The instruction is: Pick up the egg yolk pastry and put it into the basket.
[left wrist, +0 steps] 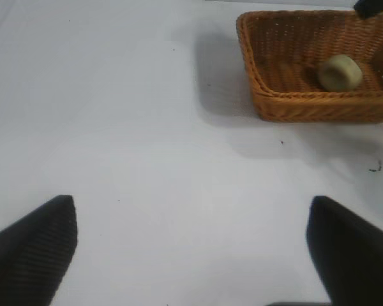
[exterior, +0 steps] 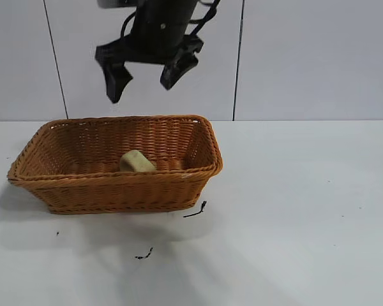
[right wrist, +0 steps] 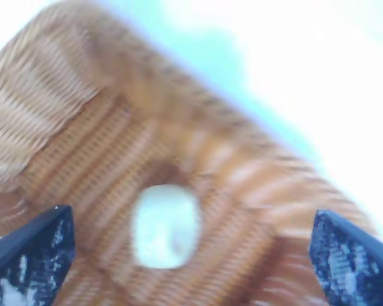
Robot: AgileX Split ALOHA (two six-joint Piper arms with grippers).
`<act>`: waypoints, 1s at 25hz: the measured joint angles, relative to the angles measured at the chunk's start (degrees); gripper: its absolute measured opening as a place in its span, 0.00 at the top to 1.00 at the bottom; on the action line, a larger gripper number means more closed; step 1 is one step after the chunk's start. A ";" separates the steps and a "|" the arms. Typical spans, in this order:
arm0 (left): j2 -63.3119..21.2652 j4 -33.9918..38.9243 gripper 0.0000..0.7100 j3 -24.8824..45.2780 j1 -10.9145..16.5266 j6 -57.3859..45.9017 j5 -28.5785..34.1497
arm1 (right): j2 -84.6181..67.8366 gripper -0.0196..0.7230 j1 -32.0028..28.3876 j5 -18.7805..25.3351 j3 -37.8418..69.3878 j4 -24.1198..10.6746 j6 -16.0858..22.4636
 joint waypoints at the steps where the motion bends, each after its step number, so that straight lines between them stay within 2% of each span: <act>1: 0.00 0.00 0.02 0.00 0.00 0.00 0.00 | -0.19 0.04 -1.61 0.00 0.00 0.00 0.00; 8: 0.00 0.00 0.02 0.00 0.00 0.00 0.00 | 0.00 0.04 -15.50 1.79 0.00 -0.25 0.00; 14: 0.00 0.00 0.02 0.00 0.00 0.00 0.00 | 0.00 0.04 -24.73 6.10 0.00 -0.42 0.00; 19: 0.00 0.00 0.02 0.00 0.00 0.00 0.00 | 0.00 0.04 -28.28 9.59 0.00 -0.42 0.00; 22: 0.00 0.00 0.02 0.00 0.00 0.00 0.00 | 0.00 0.04 -29.15 13.12 0.00 -0.52 0.00; 25: 0.00 0.00 0.02 0.00 0.00 0.00 0.00 | -0.25 0.04 -29.35 14.17 0.18 -0.46 0.20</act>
